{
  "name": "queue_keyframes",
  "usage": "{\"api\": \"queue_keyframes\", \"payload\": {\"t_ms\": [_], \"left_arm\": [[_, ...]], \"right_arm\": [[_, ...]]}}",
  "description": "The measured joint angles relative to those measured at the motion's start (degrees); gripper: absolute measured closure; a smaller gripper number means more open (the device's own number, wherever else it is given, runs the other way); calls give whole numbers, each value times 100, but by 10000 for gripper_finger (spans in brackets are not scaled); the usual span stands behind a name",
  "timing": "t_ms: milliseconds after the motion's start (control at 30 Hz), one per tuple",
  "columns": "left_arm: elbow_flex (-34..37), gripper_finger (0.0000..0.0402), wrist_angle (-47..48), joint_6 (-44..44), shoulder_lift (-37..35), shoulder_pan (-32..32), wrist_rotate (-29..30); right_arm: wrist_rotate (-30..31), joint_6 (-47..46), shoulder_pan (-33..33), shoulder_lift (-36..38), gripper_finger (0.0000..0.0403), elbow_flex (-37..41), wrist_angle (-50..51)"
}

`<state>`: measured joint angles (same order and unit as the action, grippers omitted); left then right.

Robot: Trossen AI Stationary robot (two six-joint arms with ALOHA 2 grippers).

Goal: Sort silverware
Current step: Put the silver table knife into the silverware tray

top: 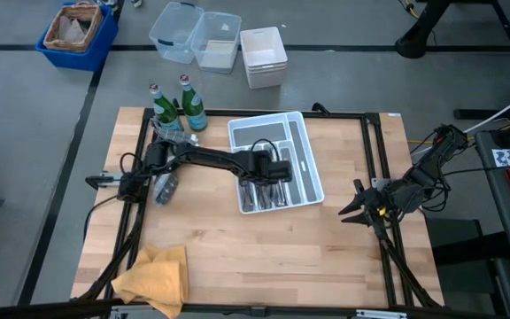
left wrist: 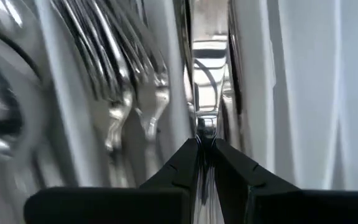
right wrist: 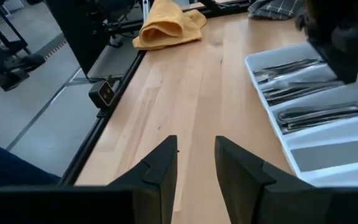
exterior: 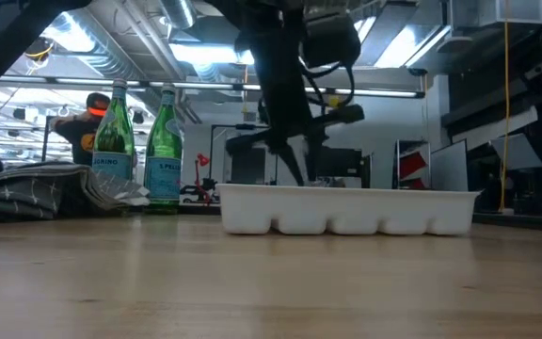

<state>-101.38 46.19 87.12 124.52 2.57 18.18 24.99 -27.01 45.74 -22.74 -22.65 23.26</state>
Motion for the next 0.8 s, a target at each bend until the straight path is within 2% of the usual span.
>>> {"api": "queue_keyframes", "payload": {"t_ms": [267,500,667,800], "left_arm": [[432,369,-1217,330,9,0,68],[805,369,-1329,1031,9,-6,129],[833,367,-1402,796,7,-15,135],[854,348,-1656,554,14,9,30]], "right_arm": [[271,471,0,15,292,0,-294],[289,672,0,15,292,-2,-434],[289,674,0,15,292,-2,-422],[278,676,0,15,292,0,-424]]}}
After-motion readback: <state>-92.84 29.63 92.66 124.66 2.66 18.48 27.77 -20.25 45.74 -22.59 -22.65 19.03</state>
